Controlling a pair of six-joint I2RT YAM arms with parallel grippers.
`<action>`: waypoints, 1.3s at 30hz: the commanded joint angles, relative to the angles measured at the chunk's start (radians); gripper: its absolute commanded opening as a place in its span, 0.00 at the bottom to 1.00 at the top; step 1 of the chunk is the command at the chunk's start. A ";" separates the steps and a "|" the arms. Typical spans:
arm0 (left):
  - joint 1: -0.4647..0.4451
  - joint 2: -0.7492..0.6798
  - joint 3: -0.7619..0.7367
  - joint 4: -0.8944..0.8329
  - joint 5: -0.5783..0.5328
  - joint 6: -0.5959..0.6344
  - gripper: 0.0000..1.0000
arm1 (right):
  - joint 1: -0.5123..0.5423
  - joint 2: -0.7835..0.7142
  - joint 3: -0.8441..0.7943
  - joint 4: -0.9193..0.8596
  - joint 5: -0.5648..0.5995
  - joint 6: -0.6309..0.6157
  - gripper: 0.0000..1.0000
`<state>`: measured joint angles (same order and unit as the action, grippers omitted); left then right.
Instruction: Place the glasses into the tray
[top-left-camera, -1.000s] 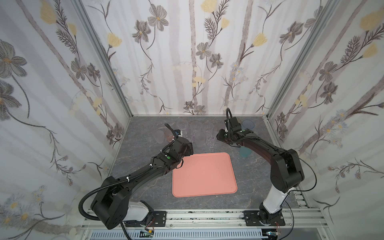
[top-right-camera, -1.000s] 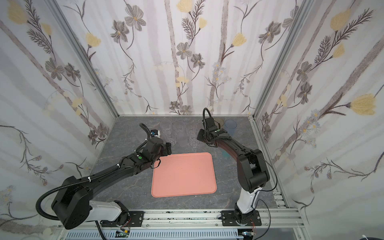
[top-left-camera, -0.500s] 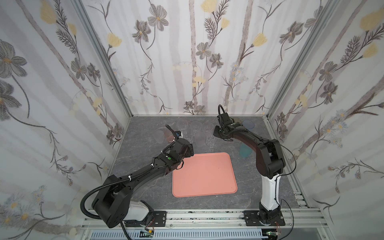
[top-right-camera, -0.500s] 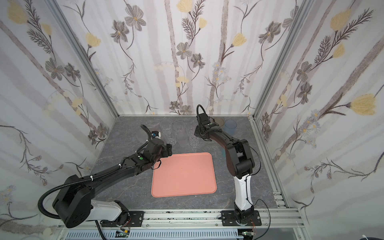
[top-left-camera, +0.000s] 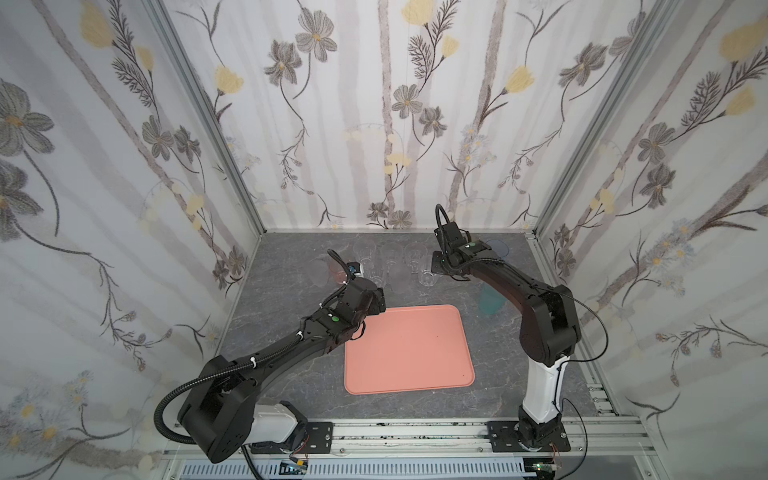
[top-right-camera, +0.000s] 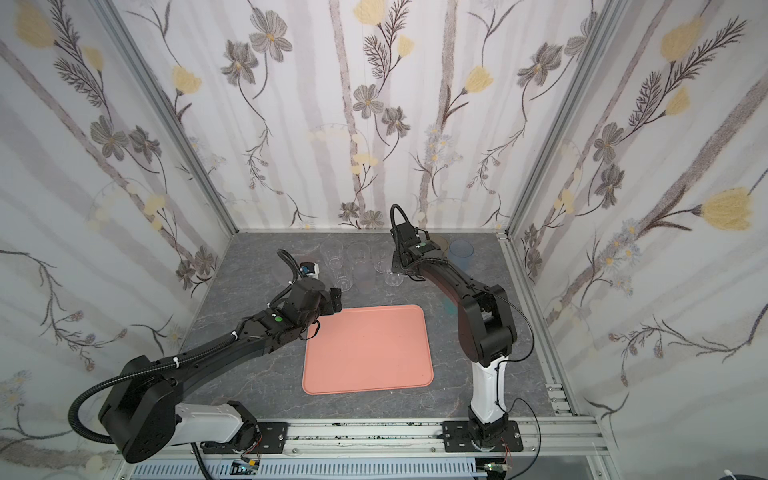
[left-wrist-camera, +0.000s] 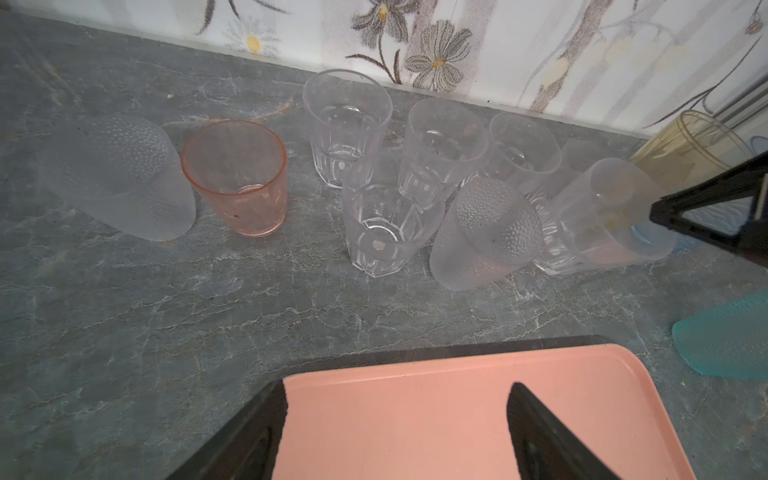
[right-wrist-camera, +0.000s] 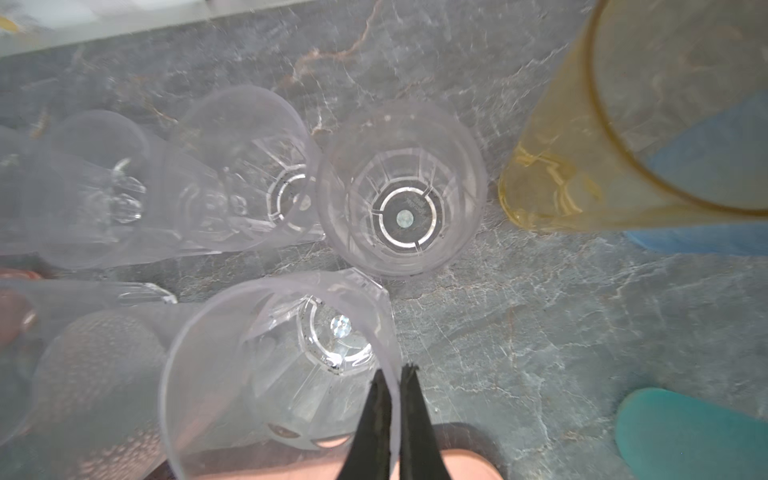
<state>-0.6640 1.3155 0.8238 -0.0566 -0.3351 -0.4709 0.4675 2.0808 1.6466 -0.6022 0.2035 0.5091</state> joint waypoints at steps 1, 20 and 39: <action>0.033 -0.050 -0.014 0.026 -0.044 0.033 0.84 | 0.005 -0.080 -0.032 -0.045 0.026 -0.041 0.00; 0.303 -0.215 -0.087 -0.107 0.044 0.007 0.83 | 0.410 0.015 0.115 -0.180 -0.056 0.071 0.00; 0.304 -0.254 -0.130 -0.107 0.062 -0.013 0.83 | 0.490 0.348 0.448 -0.237 -0.060 0.057 0.01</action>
<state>-0.3603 1.0592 0.6937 -0.1650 -0.2680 -0.4717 0.9550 2.4165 2.0830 -0.8543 0.1337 0.5594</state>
